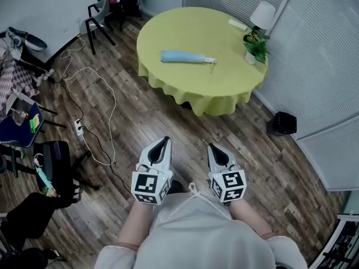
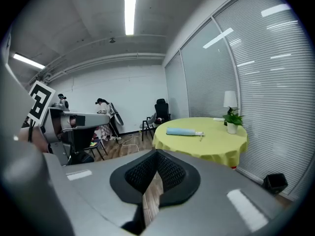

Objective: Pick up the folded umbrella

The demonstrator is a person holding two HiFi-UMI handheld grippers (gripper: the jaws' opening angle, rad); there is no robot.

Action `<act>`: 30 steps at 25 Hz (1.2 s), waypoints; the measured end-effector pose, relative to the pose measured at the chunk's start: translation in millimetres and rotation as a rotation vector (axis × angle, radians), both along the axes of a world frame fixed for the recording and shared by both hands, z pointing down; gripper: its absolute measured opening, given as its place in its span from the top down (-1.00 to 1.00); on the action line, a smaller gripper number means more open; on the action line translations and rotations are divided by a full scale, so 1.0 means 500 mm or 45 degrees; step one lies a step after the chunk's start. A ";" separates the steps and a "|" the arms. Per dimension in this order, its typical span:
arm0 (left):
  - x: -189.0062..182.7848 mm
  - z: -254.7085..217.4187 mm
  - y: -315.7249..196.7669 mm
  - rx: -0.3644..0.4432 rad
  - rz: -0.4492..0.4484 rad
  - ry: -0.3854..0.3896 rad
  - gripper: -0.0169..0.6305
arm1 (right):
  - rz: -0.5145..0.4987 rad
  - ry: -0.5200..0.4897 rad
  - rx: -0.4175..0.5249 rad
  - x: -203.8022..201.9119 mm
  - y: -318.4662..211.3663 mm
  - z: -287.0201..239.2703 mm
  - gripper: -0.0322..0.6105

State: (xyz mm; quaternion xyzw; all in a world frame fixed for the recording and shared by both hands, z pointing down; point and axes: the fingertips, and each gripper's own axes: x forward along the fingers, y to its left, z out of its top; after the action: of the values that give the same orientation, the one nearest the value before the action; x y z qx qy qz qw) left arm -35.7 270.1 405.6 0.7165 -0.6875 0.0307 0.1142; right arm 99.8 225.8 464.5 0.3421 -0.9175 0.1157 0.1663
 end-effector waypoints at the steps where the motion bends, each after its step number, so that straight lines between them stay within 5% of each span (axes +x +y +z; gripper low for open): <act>1: -0.037 0.000 -0.009 -0.002 0.003 0.003 0.93 | 0.013 0.003 -0.007 -0.031 -0.010 0.003 0.90; 9: -0.246 0.001 -0.070 0.006 0.043 0.010 0.93 | 0.050 0.032 -0.034 -0.235 -0.067 0.022 0.90; 18: -0.338 0.044 -0.185 -0.004 0.030 0.047 0.93 | 0.050 0.074 -0.048 -0.312 -0.175 0.051 0.90; 30: -0.370 0.048 -0.576 -0.027 0.019 0.010 0.93 | -0.014 0.009 -0.022 -0.364 -0.596 0.019 0.90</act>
State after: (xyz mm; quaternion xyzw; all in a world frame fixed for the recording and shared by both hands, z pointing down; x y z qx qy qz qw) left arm -220.6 -18.0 429.7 0.7205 -0.6813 0.0360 0.1243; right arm -82.4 -72.3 474.1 0.3361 -0.9178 0.1217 0.1730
